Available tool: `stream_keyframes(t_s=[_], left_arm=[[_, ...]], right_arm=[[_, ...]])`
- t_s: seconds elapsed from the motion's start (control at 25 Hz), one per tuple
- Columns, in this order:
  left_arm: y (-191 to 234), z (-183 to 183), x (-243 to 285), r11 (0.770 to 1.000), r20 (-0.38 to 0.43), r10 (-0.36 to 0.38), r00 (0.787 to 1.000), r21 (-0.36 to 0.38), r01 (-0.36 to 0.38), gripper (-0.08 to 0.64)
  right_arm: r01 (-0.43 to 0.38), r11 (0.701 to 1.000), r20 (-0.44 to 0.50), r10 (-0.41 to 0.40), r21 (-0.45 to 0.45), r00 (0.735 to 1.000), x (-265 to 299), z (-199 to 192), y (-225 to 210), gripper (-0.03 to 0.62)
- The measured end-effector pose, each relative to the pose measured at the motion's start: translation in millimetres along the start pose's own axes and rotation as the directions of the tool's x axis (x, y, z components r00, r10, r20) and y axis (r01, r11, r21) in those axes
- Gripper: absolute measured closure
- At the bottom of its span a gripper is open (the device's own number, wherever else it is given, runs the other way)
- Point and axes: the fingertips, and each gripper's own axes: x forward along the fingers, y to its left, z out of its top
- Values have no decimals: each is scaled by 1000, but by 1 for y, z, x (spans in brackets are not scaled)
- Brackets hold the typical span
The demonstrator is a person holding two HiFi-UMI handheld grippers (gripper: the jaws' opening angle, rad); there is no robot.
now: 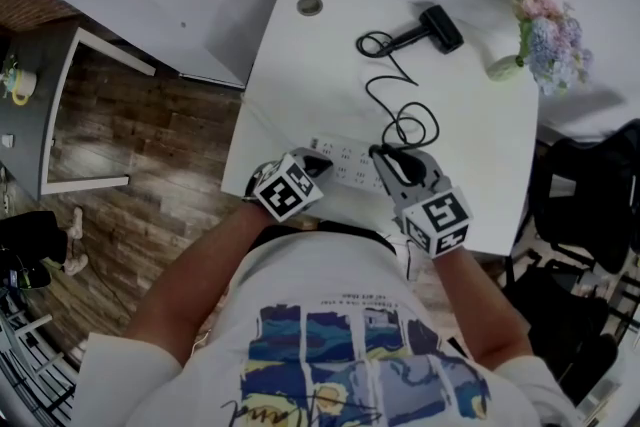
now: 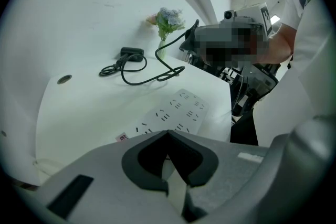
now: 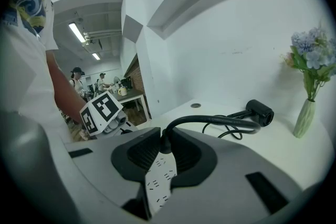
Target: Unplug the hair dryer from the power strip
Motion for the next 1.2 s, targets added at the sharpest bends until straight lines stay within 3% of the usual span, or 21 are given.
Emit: stream_keyframes(t_s=[1.2], left_arm=[[1,1,-1,999,22,30,999,-37,-29,560]], right_arm=[[-10,1000,26,9,26,1000,-18,-1,0,529]])
